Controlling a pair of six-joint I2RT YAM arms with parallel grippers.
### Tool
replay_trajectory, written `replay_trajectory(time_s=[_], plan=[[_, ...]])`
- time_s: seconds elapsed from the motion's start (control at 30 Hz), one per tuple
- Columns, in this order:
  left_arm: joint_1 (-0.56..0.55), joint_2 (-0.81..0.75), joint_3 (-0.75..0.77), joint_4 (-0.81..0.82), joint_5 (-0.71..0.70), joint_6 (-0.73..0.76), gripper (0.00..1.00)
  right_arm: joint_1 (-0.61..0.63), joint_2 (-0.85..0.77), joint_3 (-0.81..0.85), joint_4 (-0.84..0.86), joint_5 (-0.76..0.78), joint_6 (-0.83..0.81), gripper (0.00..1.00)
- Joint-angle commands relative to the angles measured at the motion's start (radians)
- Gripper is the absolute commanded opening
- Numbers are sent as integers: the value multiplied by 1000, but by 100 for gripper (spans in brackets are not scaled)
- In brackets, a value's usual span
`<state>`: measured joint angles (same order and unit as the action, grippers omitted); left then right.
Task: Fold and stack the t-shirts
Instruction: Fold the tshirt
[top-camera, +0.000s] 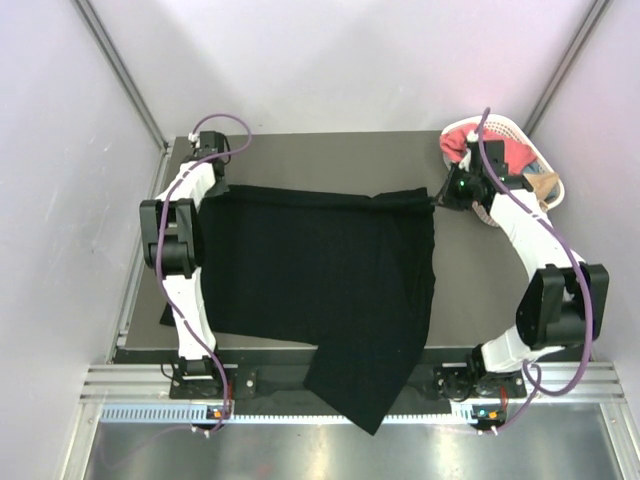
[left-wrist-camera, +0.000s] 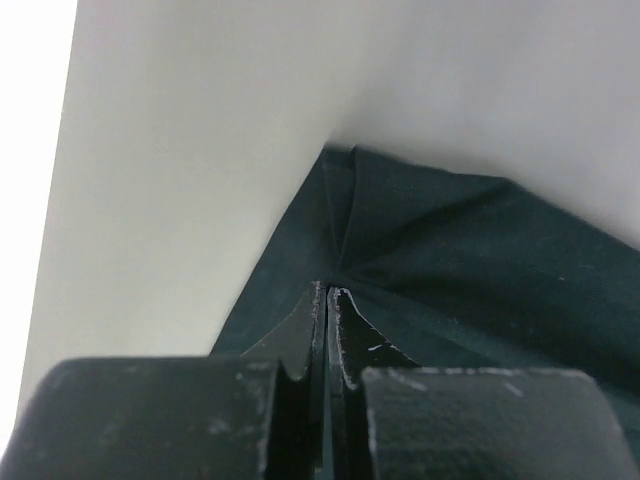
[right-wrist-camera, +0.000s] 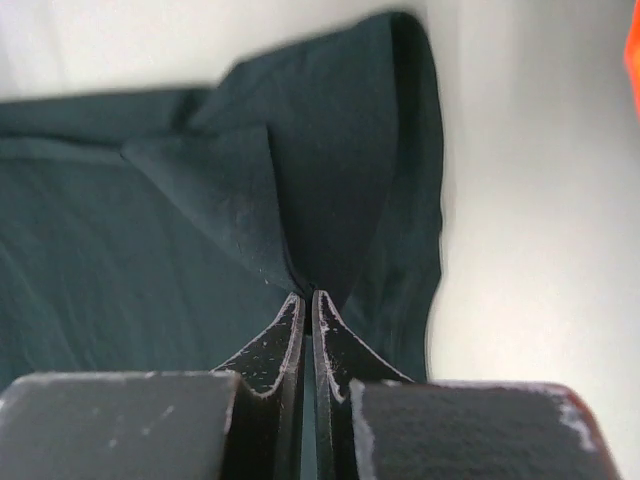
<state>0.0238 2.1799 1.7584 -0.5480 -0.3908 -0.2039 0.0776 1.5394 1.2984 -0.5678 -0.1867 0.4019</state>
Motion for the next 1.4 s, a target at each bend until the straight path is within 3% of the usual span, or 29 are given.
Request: replay_trajectory(time_s=[0.0, 0.3, 1.37], plan=[[4, -98, -31, -36, -48, -6, 0, -1, -94, -42, 2, -28, 17, 0], [4, -74, -24, -127, -88, -43, 0, 1, -235, -234, -14, -28, 15, 0], [4, -103, -97, -139, -165, -84, 0, 10, -364, -493, -30, -63, -3, 0]])
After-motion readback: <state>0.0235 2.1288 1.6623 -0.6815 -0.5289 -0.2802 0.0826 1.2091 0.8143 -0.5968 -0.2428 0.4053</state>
